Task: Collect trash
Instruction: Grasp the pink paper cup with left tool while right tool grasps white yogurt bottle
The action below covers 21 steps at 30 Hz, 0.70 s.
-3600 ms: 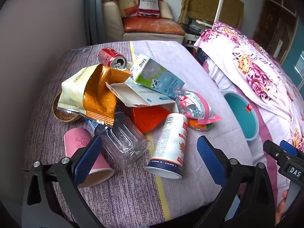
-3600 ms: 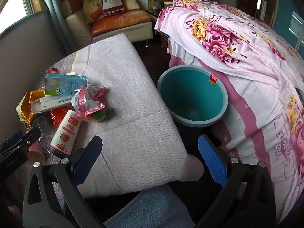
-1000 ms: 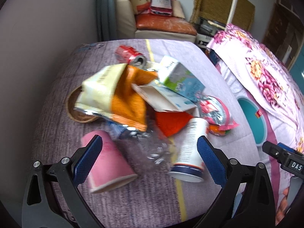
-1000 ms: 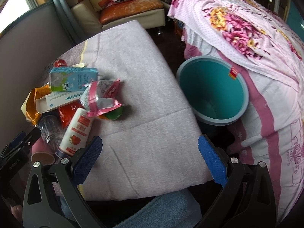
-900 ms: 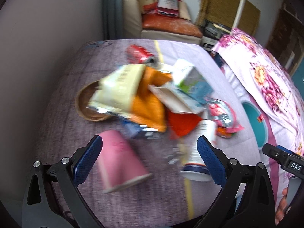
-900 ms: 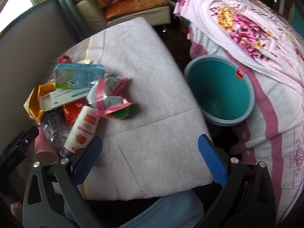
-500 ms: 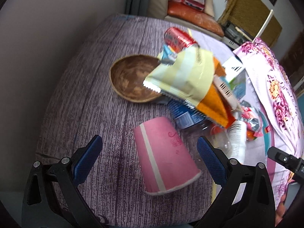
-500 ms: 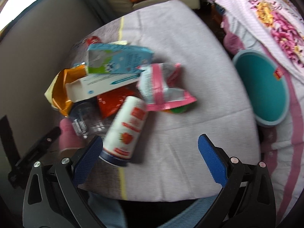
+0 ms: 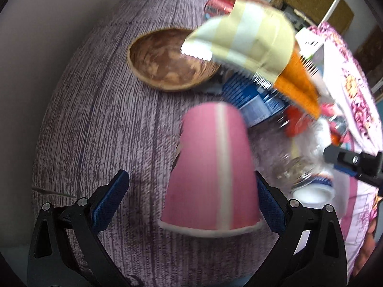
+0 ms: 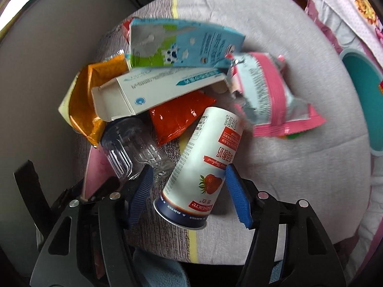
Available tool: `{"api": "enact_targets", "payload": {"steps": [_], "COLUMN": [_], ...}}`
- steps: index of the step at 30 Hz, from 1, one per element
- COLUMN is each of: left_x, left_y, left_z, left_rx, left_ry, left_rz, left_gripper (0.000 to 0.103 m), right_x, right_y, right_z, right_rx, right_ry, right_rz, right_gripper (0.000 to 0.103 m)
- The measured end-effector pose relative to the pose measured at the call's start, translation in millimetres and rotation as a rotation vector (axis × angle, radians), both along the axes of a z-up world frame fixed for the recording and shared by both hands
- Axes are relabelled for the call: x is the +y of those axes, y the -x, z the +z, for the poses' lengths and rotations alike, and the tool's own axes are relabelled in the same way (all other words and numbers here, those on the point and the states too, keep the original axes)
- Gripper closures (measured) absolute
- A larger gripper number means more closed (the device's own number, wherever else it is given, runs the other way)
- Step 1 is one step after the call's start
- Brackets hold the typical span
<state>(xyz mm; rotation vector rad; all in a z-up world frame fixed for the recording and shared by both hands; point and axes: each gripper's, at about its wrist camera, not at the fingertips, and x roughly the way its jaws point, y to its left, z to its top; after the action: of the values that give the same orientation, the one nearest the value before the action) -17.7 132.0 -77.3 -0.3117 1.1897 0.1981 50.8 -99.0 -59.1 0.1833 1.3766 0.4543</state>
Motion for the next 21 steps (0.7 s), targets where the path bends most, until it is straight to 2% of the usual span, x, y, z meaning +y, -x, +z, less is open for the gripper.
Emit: {"api": "enact_targets", "payload": {"steps": [4, 9, 10, 11, 12, 21], "left_x": [4.8, 4.7, 4.2, 3.7, 2.9, 16.6], "left_y": [1.9, 0.9, -0.3, -0.3, 1.1, 28.2], "left_z": [-5.6, -3.4, -2.9, -2.2, -1.3, 23.6], "left_rx": [-0.001, -0.012, -0.015, -0.022, -0.024, -0.083], "left_ry": [0.027, 0.016, 0.016, 0.017, 0.019, 0.01], "left_rz": [0.023, 0.018, 0.021, 0.022, 0.025, 0.058], "left_gripper": [0.003, 0.004, 0.007, 0.018, 0.03, 0.034], "right_x": [7.3, 5.7, 6.7, 7.9, 10.4, 16.9], "right_y": [-1.6, -2.8, -1.9, -1.0, -0.5, 23.5], "right_z": [-5.6, -21.4, -23.0, -23.2, -23.7, -1.1], "right_rx": [-0.005, 0.035, 0.03, 0.026, 0.018, -0.036], "right_ry": [0.015, 0.017, 0.018, 0.018, 0.02, -0.037], "right_rz": [0.0, -0.014, -0.009, -0.001, 0.016, 0.097], "right_gripper": [0.04, 0.04, 0.04, 0.045, 0.045, 0.049]}}
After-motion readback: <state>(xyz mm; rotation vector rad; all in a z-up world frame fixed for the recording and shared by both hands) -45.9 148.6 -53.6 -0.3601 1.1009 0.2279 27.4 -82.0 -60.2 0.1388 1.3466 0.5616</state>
